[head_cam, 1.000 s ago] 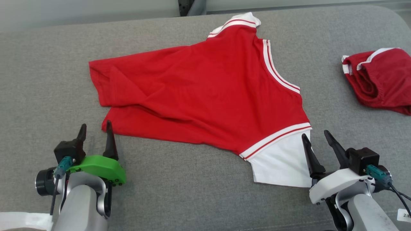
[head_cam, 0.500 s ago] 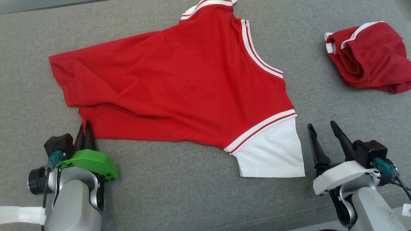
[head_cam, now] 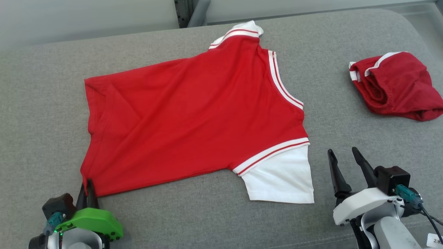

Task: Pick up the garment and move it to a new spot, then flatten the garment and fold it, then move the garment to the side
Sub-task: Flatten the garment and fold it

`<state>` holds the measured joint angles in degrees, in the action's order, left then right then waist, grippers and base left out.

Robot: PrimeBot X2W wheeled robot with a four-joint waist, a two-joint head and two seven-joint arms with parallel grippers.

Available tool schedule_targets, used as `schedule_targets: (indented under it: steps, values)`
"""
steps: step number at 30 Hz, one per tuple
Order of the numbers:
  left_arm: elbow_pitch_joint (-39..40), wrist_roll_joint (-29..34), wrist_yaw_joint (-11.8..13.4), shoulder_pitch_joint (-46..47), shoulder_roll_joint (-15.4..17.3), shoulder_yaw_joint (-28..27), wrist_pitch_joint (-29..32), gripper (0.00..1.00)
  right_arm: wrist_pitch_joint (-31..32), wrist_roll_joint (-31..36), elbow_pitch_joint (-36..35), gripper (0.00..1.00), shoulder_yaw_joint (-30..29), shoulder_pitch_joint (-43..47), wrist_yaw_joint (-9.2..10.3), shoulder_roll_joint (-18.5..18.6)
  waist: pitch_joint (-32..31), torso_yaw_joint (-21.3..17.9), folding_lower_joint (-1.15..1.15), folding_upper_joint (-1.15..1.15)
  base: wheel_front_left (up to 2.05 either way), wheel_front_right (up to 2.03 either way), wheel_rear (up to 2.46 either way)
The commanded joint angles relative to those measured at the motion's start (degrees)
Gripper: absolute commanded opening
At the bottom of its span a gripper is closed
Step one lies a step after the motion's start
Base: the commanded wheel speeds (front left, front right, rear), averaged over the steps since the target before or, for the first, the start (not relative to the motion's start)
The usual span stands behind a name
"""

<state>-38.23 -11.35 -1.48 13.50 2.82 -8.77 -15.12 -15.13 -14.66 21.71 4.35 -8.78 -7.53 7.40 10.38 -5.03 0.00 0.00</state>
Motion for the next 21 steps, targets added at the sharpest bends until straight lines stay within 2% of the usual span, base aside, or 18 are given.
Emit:
schedule_targets:
  steps: [1, 2, 3, 4, 9, 21]
  values:
    - [0.2, -1.0, 0.2, -1.5, 0.2, 0.1, 0.0, 0.00, 0.0, 0.1, 0.2, 1.00, -0.2, 0.6, 0.09, -0.3, -2.5, 1.3, 0.00, 0.00, 0.00, 0.00, 0.00]
    - [0.3, -1.4, 0.4, -2.1, 0.2, 0.4, 0.0, 0.13, 0.0, 0.2, 0.3, 1.00, -0.2, 0.8, 0.10, -0.4, -2.9, 1.4, 0.00, 0.00, 0.00, 0.00, 0.00]
    - [0.7, -1.4, 0.6, -2.5, 0.2, 0.7, 0.0, 0.95, 0.0, 0.3, 0.2, 1.00, -0.2, 1.0, 0.10, -0.5, -3.1, 1.5, 0.00, 0.00, 0.00, 0.00, 0.00]
    - [1.4, -2.1, 0.5, -2.8, 0.2, 0.8, 0.0, 1.00, 0.0, 0.5, 0.1, 1.00, -0.3, 1.2, 0.09, -0.6, -3.4, 1.6, 0.00, 0.00, 0.00, 0.00, 0.00]
    - [5.4, -1.6, 1.6, -5.9, 0.2, 1.5, 0.0, 1.00, 0.0, 0.9, -0.1, 1.00, 0.1, 1.9, 0.09, -1.2, -5.4, 2.1, 0.00, 0.00, 0.00, 0.00, 0.00]
    - [10.9, 0.0, 1.0, -11.4, 0.2, 4.4, 0.0, 1.00, 0.0, 3.3, -0.7, 1.00, -0.7, 4.2, 0.09, -2.6, -9.4, 3.2, 0.00, 0.00, 0.00, 0.00, 0.00]
